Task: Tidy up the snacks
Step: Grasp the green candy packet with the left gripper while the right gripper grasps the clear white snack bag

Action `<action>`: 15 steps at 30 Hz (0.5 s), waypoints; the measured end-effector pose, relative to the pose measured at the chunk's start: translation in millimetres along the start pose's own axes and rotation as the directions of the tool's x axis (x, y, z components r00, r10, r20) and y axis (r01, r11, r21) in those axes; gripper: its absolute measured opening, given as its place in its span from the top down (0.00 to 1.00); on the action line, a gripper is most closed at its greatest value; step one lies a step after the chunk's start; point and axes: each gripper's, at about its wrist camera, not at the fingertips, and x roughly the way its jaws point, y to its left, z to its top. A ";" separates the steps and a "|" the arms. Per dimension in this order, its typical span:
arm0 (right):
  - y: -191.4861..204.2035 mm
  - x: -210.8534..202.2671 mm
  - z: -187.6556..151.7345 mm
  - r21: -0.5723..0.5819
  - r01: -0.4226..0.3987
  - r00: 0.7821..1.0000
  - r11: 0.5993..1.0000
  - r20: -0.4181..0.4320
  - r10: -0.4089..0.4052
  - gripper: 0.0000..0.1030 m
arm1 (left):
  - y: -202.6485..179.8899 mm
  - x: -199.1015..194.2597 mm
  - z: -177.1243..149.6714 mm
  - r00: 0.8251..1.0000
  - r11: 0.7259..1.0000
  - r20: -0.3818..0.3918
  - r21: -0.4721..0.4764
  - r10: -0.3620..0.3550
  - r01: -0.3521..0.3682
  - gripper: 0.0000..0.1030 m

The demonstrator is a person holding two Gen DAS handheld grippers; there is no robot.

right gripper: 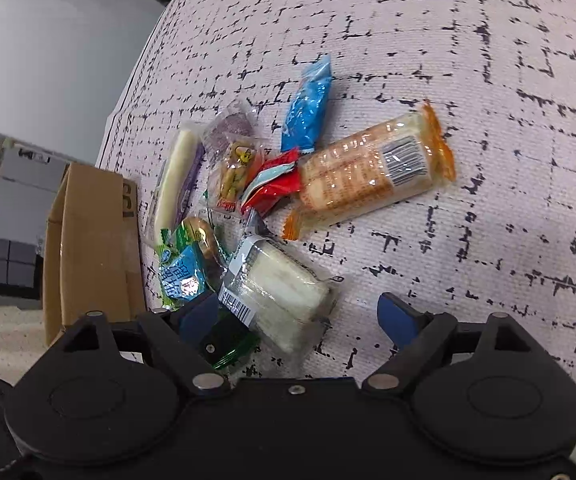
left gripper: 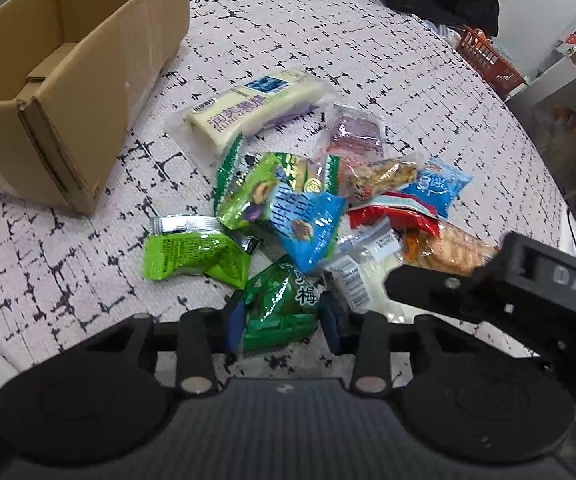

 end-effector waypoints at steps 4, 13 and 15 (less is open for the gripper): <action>5.5 4.3 0.3 -0.025 0.025 1.000 0.999 0.006 -0.025 0.18 | -0.7 -6.7 -3.2 1.000 1.000 0.017 0.004 0.001 -0.001 0.64; 1.5 3.3 2.3 -0.011 0.045 0.998 0.999 0.036 -0.044 0.76 | 1.7 -35.1 -3.0 0.998 1.000 0.063 0.013 -0.003 0.002 0.64; 0.6 -1.8 0.3 -0.009 0.026 0.999 1.000 0.039 -0.026 0.81 | 2.7 -42.2 -3.1 0.997 1.000 0.072 0.015 -0.003 0.002 0.64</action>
